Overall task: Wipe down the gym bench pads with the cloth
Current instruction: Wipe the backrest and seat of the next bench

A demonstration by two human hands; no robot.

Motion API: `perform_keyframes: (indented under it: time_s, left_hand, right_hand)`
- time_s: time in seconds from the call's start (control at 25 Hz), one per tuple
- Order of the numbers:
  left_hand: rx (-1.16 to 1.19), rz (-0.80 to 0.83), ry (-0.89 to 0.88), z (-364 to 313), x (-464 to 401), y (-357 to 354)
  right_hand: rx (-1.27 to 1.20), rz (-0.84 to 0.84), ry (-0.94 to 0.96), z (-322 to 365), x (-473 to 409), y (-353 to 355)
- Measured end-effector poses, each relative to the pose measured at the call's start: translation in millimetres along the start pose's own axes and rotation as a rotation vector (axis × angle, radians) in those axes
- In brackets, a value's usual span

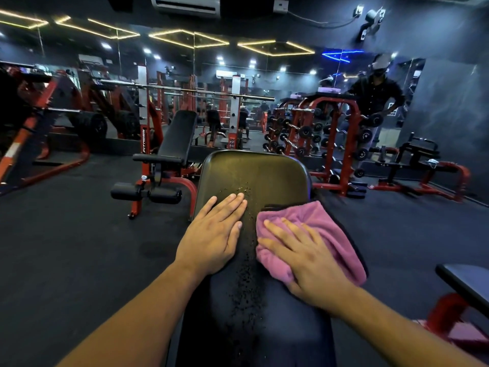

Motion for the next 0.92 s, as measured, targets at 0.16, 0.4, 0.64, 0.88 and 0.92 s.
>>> perform_keyframes:
  time_s: [0.16,0.4,0.64,0.88,0.92]
  left_hand:
    - [0.010,-0.003,0.005,-0.6,0.2,-0.1]
    - [0.023,-0.019,-0.008,0.1,-1.8,1.4]
    - [-0.003,0.050,0.040,-3.0,-1.8,5.4]
    - [-0.013,0.120,0.155,-15.0,100.1,19.2]
    - [-0.062,0.134,0.137,-15.4,112.2,19.5]
  right_hand:
    - [0.060,0.015,-0.147,-68.4,-41.2,15.7]
    - [0.074,-0.089,-0.379,-113.3,-106.8,29.9]
    - [-0.061,0.028,-0.138,-48.1,-61.3,20.0]
    - [-0.074,-0.232,-0.069,-56.4,-51.9,81.3]
    - [-0.036,-0.274,-0.093,-60.4,-62.9,86.7]
Point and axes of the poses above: each hand's wrist, its own x-axis away from the middle knuckle, its own y-axis out of the back of the hand, z = x × y, the point moved 7 cm from there along -x, towards the middle knuckle, and after that the axes turned 15 degrees about y, right-handed, at the moved point
